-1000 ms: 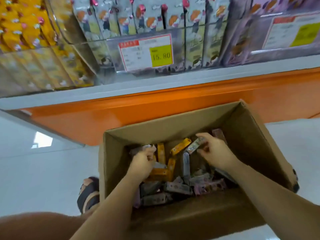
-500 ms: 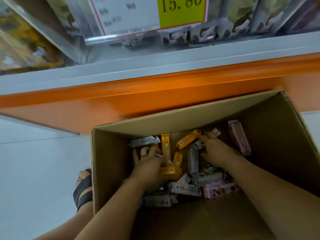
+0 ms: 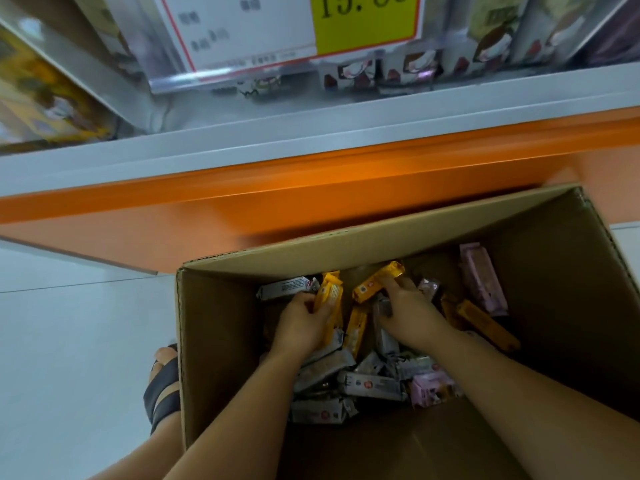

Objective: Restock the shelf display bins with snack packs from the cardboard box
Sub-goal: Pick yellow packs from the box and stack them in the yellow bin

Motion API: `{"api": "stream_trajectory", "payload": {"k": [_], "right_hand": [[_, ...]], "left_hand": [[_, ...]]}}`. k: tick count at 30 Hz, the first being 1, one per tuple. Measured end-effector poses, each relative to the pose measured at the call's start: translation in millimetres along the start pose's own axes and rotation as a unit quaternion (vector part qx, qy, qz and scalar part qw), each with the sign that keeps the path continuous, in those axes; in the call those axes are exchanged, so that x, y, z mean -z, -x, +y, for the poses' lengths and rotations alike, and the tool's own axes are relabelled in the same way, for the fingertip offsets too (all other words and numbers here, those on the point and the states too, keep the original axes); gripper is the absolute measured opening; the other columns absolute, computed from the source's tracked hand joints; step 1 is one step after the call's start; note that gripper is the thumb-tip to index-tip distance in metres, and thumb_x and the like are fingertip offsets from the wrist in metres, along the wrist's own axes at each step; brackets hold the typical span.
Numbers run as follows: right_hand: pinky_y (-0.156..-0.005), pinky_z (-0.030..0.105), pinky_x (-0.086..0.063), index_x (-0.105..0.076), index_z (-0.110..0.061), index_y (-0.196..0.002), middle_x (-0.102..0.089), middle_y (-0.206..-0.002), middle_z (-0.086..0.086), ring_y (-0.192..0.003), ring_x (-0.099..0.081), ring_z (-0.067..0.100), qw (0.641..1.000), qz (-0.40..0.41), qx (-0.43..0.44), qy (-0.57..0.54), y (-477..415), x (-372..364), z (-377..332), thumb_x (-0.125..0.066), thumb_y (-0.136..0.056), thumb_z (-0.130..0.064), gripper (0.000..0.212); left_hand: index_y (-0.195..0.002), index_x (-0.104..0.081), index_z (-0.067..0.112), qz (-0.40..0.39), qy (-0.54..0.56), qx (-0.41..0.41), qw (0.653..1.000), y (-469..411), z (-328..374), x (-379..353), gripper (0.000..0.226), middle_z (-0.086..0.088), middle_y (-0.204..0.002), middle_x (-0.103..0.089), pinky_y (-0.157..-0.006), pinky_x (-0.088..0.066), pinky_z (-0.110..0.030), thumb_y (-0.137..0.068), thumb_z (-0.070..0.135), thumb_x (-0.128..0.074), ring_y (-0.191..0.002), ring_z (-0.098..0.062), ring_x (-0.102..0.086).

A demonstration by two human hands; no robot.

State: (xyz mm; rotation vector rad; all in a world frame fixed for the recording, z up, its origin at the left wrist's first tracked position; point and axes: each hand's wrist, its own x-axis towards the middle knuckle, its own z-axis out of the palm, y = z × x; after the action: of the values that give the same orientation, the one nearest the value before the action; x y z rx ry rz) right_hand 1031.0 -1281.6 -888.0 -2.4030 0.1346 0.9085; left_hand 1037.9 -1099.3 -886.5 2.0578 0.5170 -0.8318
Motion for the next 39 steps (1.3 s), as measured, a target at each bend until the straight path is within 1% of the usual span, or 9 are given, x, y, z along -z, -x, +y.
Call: {"api": "stream_trajectory", "payload": {"k": [4, 8, 14, 16, 20, 22, 26, 34, 39], "right_hand": [[-0.091, 0.03, -0.039, -0.018, -0.03, -0.15, -0.041, -0.143, 0.011, -0.128, -0.043, 0.03, 0.993, 0.001, -0.028, -0.111, -11, 4, 0, -0.065, -0.088, -0.025, 0.078], [-0.091, 0.024, -0.041, -0.029, -0.021, -0.148, -0.052, -0.136, 0.005, -0.126, -0.048, 0.022, 0.979, -0.032, -0.032, -0.198, -11, 7, -4, -0.063, -0.09, -0.017, 0.067], [-0.071, 0.022, -0.056, -0.042, -0.013, -0.134, -0.061, -0.109, 0.007, -0.091, -0.062, 0.019, 0.936, -0.036, -0.106, -0.334, -5, -5, -11, -0.059, -0.091, -0.01, 0.046], [-0.075, 0.039, -0.059, -0.033, -0.018, -0.138, -0.056, -0.123, 0.01, -0.103, -0.061, 0.025, 0.917, -0.088, -0.133, -0.366, -3, -10, -19, -0.061, -0.091, -0.014, 0.056], [-0.077, 0.043, -0.057, 0.024, -0.037, -0.145, -0.038, -0.146, 0.008, -0.109, -0.055, 0.027, 0.925, -0.099, -0.15, -0.336, 2, -13, -22, -0.056, -0.093, -0.016, 0.098], [-0.085, 0.044, -0.055, 0.032, -0.039, -0.141, -0.039, -0.147, 0.005, -0.106, -0.056, 0.022, 0.909, -0.094, -0.141, -0.382, 2, -14, -18, -0.058, -0.093, -0.013, 0.105], [-0.082, 0.037, -0.054, 0.025, -0.044, -0.142, -0.04, -0.146, 0.001, -0.115, -0.052, 0.02, 0.868, -0.076, -0.111, -0.478, 3, -12, -12, -0.068, -0.084, -0.003, 0.117], [-0.086, 0.044, -0.056, 0.016, -0.045, -0.145, -0.049, -0.137, 0.0, -0.121, -0.051, 0.019, 0.843, -0.018, -0.068, -0.533, 0, -22, -8, -0.074, -0.076, 0.001, 0.123], [-0.088, 0.053, -0.053, -0.008, -0.045, -0.146, -0.058, -0.124, 0.009, -0.117, -0.056, 0.027, 0.814, -0.025, -0.074, -0.575, -3, -18, -3, -0.072, -0.075, 0.008, 0.109]], "left_hand": [[-0.12, -0.062, 0.019, -0.002, 0.036, 0.007, 0.999, -6, 1, -11, 0.04, 0.0, -0.117, -0.063, -0.085, -0.052, -0.035, -0.089, 0.046, -0.061, -0.104, -0.018, -0.06], [-0.131, -0.054, 0.015, -0.027, 0.054, 0.019, 0.998, -12, 0, -19, 0.049, -0.001, -0.13, -0.057, -0.096, -0.048, -0.032, -0.088, 0.032, -0.068, -0.117, -0.019, -0.056], [-0.137, -0.043, 0.012, -0.059, 0.103, 0.005, 0.993, -10, 1, -19, 0.057, 0.0, -0.127, -0.055, -0.082, -0.047, -0.021, -0.088, 0.026, -0.068, -0.11, -0.011, -0.052], [-0.139, -0.04, 0.013, -0.073, 0.101, -0.008, 0.992, -7, 2, -19, 0.056, -0.001, -0.131, -0.052, -0.082, -0.043, -0.019, -0.09, 0.023, -0.065, -0.111, -0.01, -0.048], [-0.142, -0.037, 0.014, -0.098, 0.104, -0.016, 0.99, -4, -2, -17, 0.058, -0.002, -0.14, -0.047, -0.098, -0.041, -0.026, -0.091, 0.019, -0.063, -0.127, -0.016, -0.045], [-0.142, -0.037, 0.015, -0.129, 0.101, -0.017, 0.986, -3, -5, -16, 0.061, -0.003, -0.14, -0.048, -0.102, -0.042, -0.029, -0.089, 0.018, -0.066, -0.126, -0.015, -0.046], [-0.139, -0.039, 0.02, -0.145, 0.074, -0.034, 0.986, -4, -7, -14, 0.063, 0.002, -0.138, -0.048, -0.083, -0.043, -0.014, -0.085, 0.016, -0.07, -0.119, -0.009, -0.047], [-0.145, -0.037, 0.018, -0.129, 0.095, -0.041, 0.986, -6, -4, -9, 0.068, 0.004, -0.14, -0.047, -0.085, -0.041, -0.013, -0.086, 0.018, -0.07, -0.12, -0.007, -0.047], [-0.133, -0.039, 0.032, -0.148, 0.133, -0.042, 0.979, 1, -3, -11, 0.057, 0.025, -0.106, -0.049, -0.064, -0.043, -0.001, -0.087, 0.017, -0.068, -0.092, 0.011, -0.048]]}}
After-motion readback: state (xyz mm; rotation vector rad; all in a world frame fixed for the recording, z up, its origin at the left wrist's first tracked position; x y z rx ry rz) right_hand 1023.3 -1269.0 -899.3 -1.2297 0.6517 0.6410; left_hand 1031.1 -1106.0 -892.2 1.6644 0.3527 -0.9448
